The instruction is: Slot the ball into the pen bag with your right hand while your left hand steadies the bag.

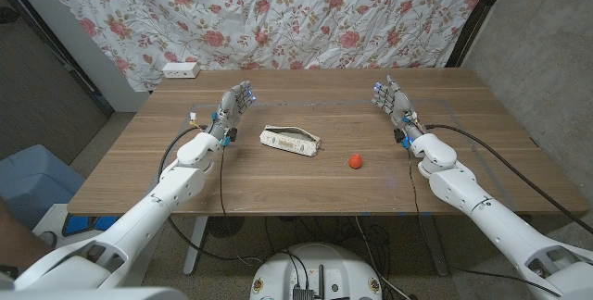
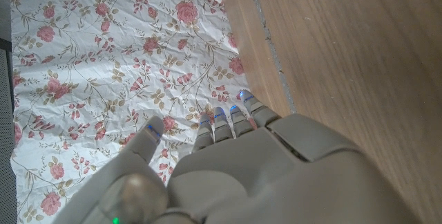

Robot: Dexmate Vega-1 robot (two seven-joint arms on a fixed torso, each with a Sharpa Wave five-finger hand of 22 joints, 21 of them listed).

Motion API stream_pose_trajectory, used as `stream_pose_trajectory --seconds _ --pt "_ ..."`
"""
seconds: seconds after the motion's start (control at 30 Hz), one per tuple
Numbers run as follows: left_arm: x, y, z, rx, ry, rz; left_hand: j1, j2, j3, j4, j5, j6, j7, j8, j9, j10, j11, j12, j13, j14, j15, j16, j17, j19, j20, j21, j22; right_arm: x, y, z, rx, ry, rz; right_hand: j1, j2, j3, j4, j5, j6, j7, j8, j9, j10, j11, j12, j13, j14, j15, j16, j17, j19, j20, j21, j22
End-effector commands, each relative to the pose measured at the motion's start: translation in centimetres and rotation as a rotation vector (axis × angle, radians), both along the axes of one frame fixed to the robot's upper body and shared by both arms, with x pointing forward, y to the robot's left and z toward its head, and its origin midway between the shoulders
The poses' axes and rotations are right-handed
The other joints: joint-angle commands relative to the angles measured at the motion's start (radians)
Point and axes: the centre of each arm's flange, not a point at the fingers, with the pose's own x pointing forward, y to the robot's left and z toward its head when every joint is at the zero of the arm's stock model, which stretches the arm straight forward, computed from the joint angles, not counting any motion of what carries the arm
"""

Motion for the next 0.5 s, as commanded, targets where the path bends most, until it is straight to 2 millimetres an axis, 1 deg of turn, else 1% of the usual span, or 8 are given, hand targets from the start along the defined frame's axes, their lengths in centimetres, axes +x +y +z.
stream_pose_trajectory --seconds 0.03,0.17,0.23,0.37,0.5 --pt "0.4 0.4 0.1 0.004 0.002 0.013 0.012 0.010 0.001 -0.014 -0.004 0.012 0.000 0.007 0.002 0.009 -0.005 0.007 0.005 0.009 -0.028 0.003 0.002 0.011 0.001 0.003 0.003 -1.8 0.1 0.6 -0.139 0.002 -0.054 0.027 -0.016 0.005 -0.025 0.007 0.007 -0.008 0.010 0.001 0.007 -0.013 0.006 -0.004 0.007 -0.004 0.006 -0.008 0.005 -0.004 -0.004 0.004" --pt "0.4 0.8 0.5 0.005 -0.006 0.020 0.015 0.011 0.002 -0.020 -0.004 0.015 -0.001 0.007 0.002 0.010 -0.005 0.007 0.005 0.012 -0.031 0.003 0.002 0.011 0.001 0.003 0.003 -2.2 0.1 0.6 -0.171 0.001 -0.049 0.034 -0.022 0.007 -0.033 0.006 0.004 -0.012 0.009 0.001 0.009 -0.015 0.008 -0.007 0.006 -0.004 0.006 -0.012 0.004 -0.003 -0.005 0.004" --pt "0.3 0.9 0.7 0.009 -0.006 0.024 0.016 0.011 0.002 -0.022 -0.004 0.016 -0.002 0.007 0.002 0.011 -0.006 0.007 0.005 0.014 -0.031 0.004 0.002 0.012 0.001 0.003 0.003 -2.4 0.1 0.7 -0.198 -0.004 -0.058 0.041 -0.027 0.008 -0.042 0.006 0.001 -0.019 0.008 0.001 0.010 -0.018 0.008 -0.010 0.003 -0.004 0.006 -0.016 0.002 -0.002 -0.007 0.004" --pt "0.2 1.1 1.1 0.020 -0.008 0.034 0.018 0.012 0.003 -0.027 -0.004 0.019 -0.002 0.007 0.002 0.013 -0.006 0.008 0.005 0.014 -0.032 0.003 0.002 0.013 0.001 0.003 0.003 -2.9 0.1 0.9 -0.256 -0.009 -0.076 0.049 -0.035 0.009 -0.052 0.005 0.001 -0.031 0.009 0.001 0.015 -0.020 0.010 -0.014 0.003 -0.002 0.006 -0.022 0.004 0.003 -0.007 0.004" --pt "0.2 1.1 1.3 0.010 -0.012 0.037 0.020 0.012 0.004 -0.033 -0.004 0.019 -0.003 0.006 0.002 0.016 -0.007 0.008 0.005 0.014 -0.032 0.003 0.002 0.014 0.003 0.003 0.003 -3.9 0.0 1.2 -0.339 -0.027 -0.106 0.054 -0.041 0.009 -0.060 0.005 0.001 -0.041 0.009 0.001 0.021 -0.025 0.012 -0.016 0.000 -0.002 0.006 -0.027 0.005 0.004 -0.007 0.004"
